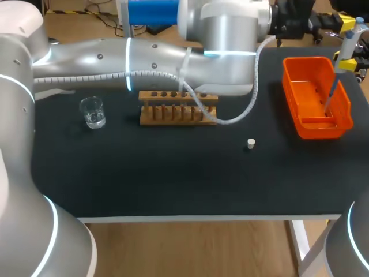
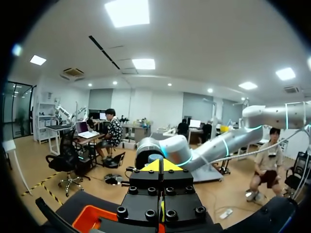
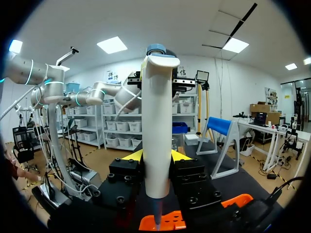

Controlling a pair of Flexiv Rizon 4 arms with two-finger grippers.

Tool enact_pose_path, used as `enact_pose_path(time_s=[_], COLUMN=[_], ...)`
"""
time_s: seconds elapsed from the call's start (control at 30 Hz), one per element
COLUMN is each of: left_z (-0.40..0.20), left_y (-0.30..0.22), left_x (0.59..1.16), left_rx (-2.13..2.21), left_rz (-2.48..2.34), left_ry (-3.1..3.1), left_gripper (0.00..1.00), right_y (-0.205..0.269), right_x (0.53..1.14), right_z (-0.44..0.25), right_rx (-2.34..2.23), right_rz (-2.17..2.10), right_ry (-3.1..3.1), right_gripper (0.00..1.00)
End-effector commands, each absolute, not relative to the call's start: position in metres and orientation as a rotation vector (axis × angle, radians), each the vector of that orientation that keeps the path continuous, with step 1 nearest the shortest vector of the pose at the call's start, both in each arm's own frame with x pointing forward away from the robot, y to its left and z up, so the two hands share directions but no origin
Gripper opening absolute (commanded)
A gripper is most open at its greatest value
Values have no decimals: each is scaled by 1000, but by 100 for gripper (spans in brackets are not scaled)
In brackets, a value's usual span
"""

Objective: Invert the test tube, pick up the pipette, mount the tip to pipette, aspirate from beaker and dispense into the tube, eject the tip, return the pipette, and cap with the stopper.

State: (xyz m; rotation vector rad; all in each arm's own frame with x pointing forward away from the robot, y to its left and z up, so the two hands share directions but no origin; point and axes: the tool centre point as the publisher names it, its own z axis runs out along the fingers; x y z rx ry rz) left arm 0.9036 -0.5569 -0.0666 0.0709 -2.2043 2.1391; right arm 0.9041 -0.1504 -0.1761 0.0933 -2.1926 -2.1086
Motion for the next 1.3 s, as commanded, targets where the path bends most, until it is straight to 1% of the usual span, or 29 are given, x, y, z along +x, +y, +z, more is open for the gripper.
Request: enact_pose_path(time_s=[0.03,1.3], left_z=[-71,-92], left_y=[-563,-563], left_x=[902,904], left_rx=[85,133], left_rz=[2164,2083], left_ry=[-2194,-2258], left_gripper=[0,0], right_y=[-152,-152], right_x=[905,905], right_z=[-176,-176], right_rx=[99,99], right_rz=[-2104,-2104], right_ry=[-2192,-2192], right_gripper=[0,0])
